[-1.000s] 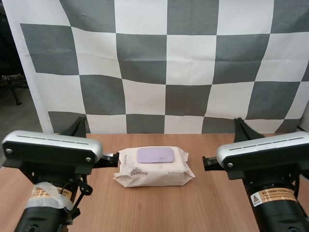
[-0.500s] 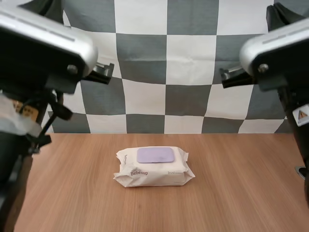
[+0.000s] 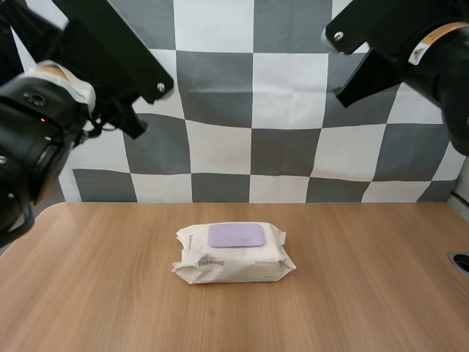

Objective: Open the wet wipes lid

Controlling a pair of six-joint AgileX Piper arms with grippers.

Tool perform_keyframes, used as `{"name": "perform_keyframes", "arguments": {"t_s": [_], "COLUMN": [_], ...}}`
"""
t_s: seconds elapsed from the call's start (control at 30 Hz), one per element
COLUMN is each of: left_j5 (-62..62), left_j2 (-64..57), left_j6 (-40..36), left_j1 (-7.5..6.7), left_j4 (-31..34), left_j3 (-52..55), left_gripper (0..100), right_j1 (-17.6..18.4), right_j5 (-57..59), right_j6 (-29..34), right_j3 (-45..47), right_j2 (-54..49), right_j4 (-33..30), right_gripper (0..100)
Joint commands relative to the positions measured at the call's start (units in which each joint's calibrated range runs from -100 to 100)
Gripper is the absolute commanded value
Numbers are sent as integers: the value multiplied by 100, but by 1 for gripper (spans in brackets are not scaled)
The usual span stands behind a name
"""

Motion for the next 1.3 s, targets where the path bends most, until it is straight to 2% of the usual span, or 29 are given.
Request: {"name": "perform_keyframes", "arguments": {"t_s": [0.0,0.07,0.2,0.3,0.37,0.47,0.63,0.7,0.8,0.9,0.93,0.97,1.0,1.07,1.13,1.17,1.23,1.27], "left_j5": [4781,4604,3672,2963,2652,2514,3268,3728,4526,5317,5579,5824,6119,7268,8631,8662,8662,8662], "left_j2": [77,77,77,77,107,327,1039,1384,1902,2202,2242,2263,2293,2365,2530,2652,2911,3053], "left_j6": [1011,1204,1375,1405,1643,2308,3751,3882,4160,4571,4744,4962,5269,6046,6627,6795,7160,7311], "left_j1": [-1,-1,-1,-1,-1,-1,-1,39,209,565,746,997,1184,1689,2124,2320,2561,2627], "left_j4": [-2847,-3147,-3173,-3287,-3680,-4778,-6348,-6693,-7272,-7481,-7498,-7602,-7784,-8443,-9109,-9360,-9541,-9541], "left_j3": [328,646,1415,1862,2011,2050,1893,1728,1420,1217,1203,1218,1218,1218,1218,1218,1218,1218], "left_gripper": [0,0,0,0,0,0,0,0,0,0,0,0,0,0,0,0,0,0], "right_j1": [4,12,12,12,12,12,12,12,12,12,12,12,12,12,12,12,12,12], "right_j5": [4620,4603,4603,4603,4582,4582,4827,4769,4400,4112,4022,3954,3953,3953,3953,3953,3953,3953], "right_j6": [-1919,-2309,-3247,-3486,-3486,-3477,-3444,-3444,-3454,-3454,-3454,-3454,-3463,-3474,-3474,-3474,-3474,-3474], "right_j3": [187,391,869,1152,1225,1240,1240,1240,1240,1240,1240,1240,1240,1240,1240,1240,1240,1240], "right_j2": [366,442,496,496,496,496,496,496,496,496,496,496,512,523,580,620,660,661], "right_j4": [1824,2339,3342,3744,3836,3848,3797,3678,3379,3135,3092,3092,3092,3092,3092,3092,3092,3092], "right_gripper": [0,0,0,0,0,0,0,0,0,0,0,0,0,0,0,0,0,0]}}
